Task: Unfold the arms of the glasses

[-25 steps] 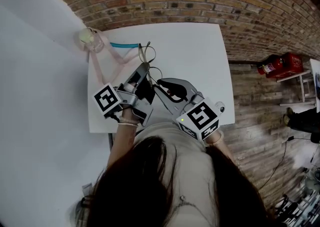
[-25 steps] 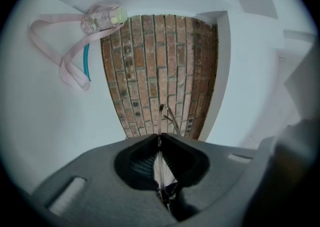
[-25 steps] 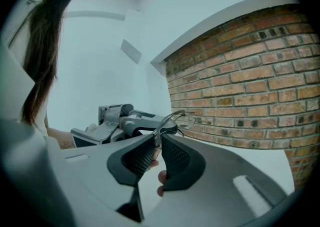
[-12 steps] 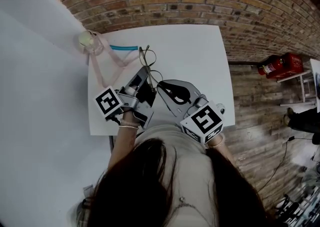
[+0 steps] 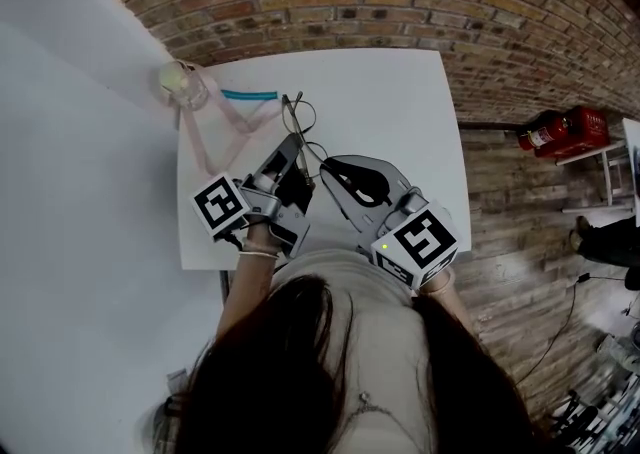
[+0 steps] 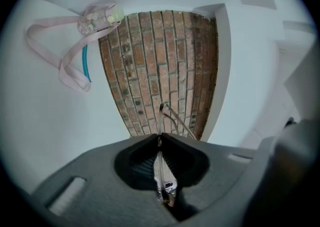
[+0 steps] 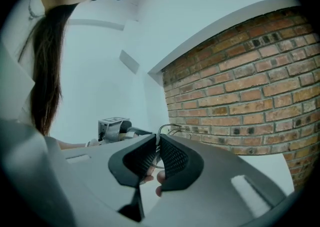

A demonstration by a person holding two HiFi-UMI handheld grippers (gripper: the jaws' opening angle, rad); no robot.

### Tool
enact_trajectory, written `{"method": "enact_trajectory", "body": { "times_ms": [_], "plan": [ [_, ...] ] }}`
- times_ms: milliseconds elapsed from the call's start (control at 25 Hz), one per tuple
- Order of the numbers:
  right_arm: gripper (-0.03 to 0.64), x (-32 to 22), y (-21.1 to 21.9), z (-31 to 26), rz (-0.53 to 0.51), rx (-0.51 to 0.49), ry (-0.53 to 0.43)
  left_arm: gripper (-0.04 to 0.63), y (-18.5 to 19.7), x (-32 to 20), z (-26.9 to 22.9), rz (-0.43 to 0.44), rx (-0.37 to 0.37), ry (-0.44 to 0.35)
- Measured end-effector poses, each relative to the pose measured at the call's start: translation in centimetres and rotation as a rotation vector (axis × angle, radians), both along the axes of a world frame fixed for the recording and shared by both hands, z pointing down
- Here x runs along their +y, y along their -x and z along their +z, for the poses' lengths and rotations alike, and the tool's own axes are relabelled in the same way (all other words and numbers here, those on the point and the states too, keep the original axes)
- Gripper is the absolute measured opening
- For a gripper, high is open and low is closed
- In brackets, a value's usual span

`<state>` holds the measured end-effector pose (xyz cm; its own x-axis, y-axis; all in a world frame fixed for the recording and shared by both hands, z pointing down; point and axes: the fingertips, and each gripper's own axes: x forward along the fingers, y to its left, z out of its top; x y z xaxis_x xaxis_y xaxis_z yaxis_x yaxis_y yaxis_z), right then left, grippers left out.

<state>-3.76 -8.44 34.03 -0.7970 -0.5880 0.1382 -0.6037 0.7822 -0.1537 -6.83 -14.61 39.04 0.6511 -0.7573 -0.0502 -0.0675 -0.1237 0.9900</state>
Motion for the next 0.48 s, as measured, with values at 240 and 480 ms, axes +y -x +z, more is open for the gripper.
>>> {"method": "enact_trajectory", "body": {
  "times_ms": [240,480],
  "plan": [
    [0.032,-0.3,-0.9,-1.2,0.008,-0.03,-0.021,0.025,-0.5,0.2,0.0,0.007,-0.01,-0.001],
    [0.032,-0.6,-1.7,-1.9,0.021,-0.04,-0.04,0.025,-0.9,0.4,0.1,0.014,-0.034,-0.005]
  ]
}}
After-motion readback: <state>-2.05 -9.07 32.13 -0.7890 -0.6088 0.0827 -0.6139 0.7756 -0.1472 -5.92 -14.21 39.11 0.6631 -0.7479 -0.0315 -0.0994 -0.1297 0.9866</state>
